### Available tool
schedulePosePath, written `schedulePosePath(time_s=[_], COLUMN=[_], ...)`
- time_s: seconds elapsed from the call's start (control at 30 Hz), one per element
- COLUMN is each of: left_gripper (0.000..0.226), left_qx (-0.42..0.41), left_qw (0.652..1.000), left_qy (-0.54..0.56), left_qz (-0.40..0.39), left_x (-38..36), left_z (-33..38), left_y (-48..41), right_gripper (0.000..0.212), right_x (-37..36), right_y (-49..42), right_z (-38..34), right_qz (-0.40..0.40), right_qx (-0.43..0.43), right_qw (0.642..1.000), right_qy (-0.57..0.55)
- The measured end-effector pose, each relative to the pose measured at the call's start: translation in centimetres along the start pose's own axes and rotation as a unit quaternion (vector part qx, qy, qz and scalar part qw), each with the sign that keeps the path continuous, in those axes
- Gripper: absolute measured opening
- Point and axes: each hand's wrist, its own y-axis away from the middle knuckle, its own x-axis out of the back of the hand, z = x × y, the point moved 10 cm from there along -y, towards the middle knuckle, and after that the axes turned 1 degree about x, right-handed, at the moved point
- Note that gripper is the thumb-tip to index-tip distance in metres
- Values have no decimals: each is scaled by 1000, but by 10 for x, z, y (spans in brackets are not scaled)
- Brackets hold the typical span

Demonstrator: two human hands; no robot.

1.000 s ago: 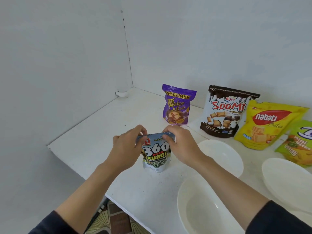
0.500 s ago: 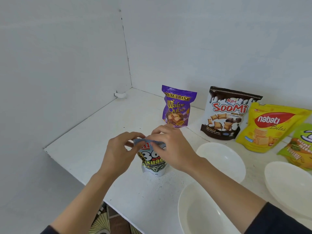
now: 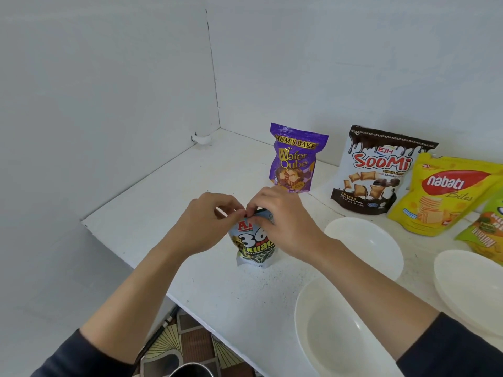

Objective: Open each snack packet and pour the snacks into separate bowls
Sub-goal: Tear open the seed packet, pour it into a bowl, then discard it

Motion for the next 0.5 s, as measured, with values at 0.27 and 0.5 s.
schedulePosePath(time_s=[0.27, 0.5], left_gripper=[15, 18], left_qx=[48, 95], left_qw=[994, 995], left_qy=[43, 2], left_qz=[-84, -43], left_x=[-9, -5], left_z=[1, -13], left_y=[7, 12], right_gripper=[5, 4], right_x=[9, 12], right_y=[11, 20], right_z=[-4, 6], right_qz=[11, -40], right_qx=[50, 41], right_qw=[998, 998], right_qy=[30, 15])
